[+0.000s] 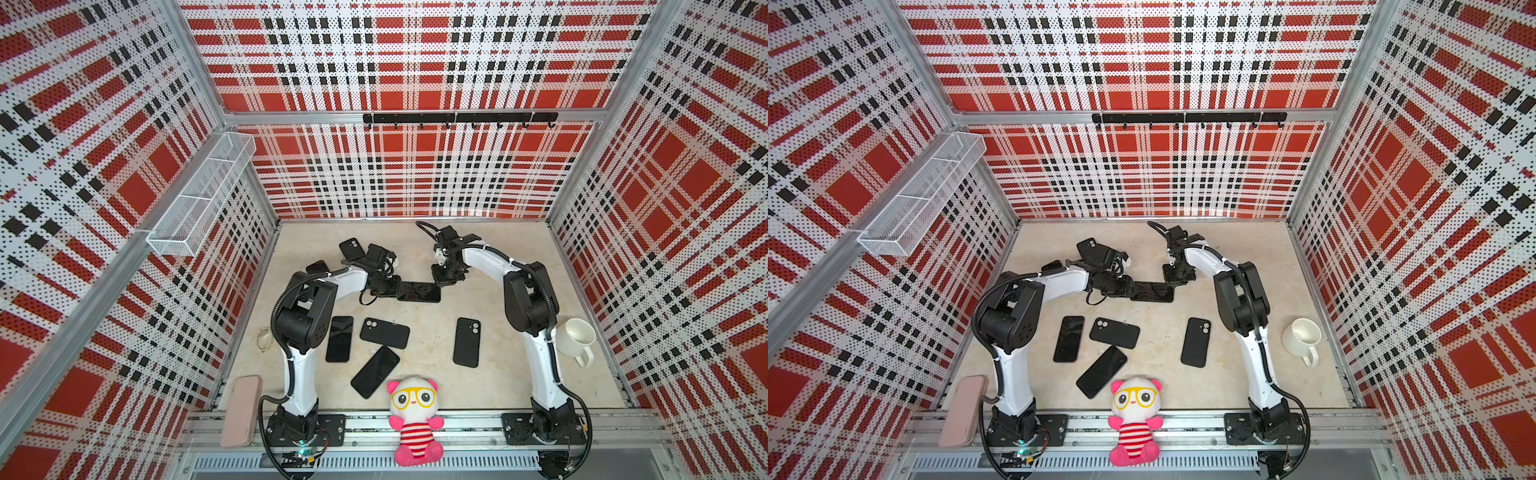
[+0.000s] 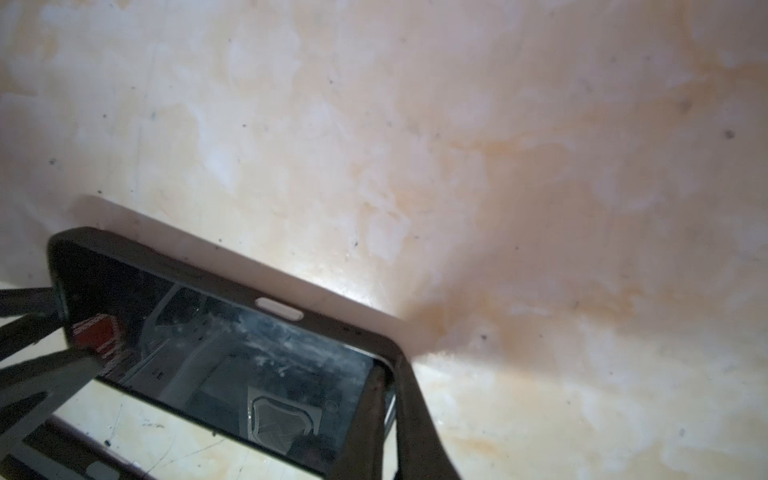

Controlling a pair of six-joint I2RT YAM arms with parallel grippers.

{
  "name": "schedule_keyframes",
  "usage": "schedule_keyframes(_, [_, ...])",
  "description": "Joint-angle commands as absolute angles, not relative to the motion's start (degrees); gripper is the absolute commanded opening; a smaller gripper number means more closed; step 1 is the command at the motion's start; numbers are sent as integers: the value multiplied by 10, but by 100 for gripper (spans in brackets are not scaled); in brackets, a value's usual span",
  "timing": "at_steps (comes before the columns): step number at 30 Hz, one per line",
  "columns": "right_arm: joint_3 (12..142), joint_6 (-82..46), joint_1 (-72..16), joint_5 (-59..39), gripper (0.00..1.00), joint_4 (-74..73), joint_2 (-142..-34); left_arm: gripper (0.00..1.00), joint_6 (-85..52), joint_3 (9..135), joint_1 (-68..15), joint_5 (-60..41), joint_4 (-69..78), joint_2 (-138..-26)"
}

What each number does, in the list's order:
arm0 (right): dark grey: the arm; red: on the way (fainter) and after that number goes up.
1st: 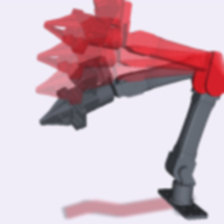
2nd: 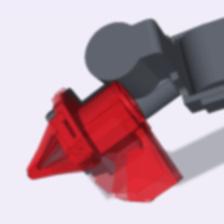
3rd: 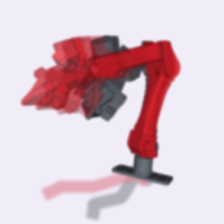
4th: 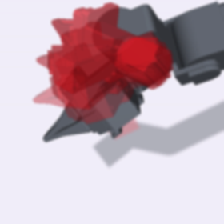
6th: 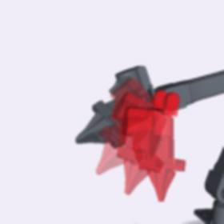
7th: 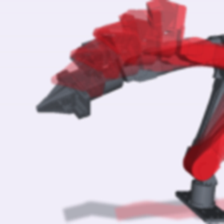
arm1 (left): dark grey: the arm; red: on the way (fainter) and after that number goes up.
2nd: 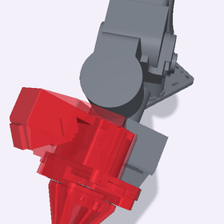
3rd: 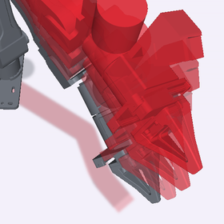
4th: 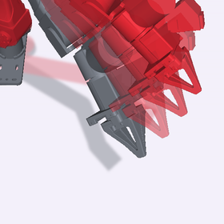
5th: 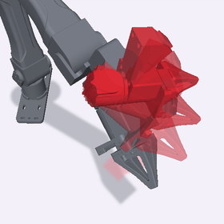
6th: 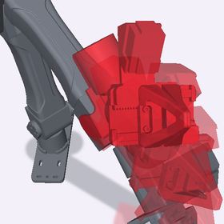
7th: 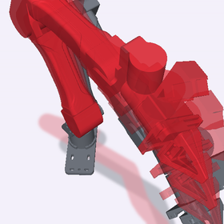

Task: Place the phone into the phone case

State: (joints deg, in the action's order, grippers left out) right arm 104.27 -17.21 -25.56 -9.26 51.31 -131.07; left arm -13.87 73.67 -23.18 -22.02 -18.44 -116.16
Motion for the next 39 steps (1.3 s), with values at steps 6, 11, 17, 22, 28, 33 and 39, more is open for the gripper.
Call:
schedule_keyframes(6, [1071, -159, -256, -36, 32, 607, -1303, 37, -121, 736, -236, -179, -219, -1191])
schedule_keyframes(11, [1086, -146, -254, -60, 37, 611, -1320, 37, -120, 735, -237, -175, -219, -1187])
schedule_keyframes(17, [1070, -139, -256, -134, 33, 563, -1334, 37, -119, 736, -241, -177, -219, -1188])
schedule_keyframes(22, [1087, -128, -256, -127, 26, 552, -1353, 37, -117, 736, -243, -177, -218, -1191])
schedule_keyframes(28, [1082, -111, -260, -108, 21, 561, -1323, 37, -116, 737, -249, -180, -219, -1191])
schedule_keyframes(33, [1055, -36, -258, -90, 33, 561, -1242, 45, -115, 739, -246, -165, -219, -1172])
schedule_keyframes(39, [1028, 146, -272, -91, 59, 547, -1184, 63, -114, 739, -229, -143, -219, -1135])
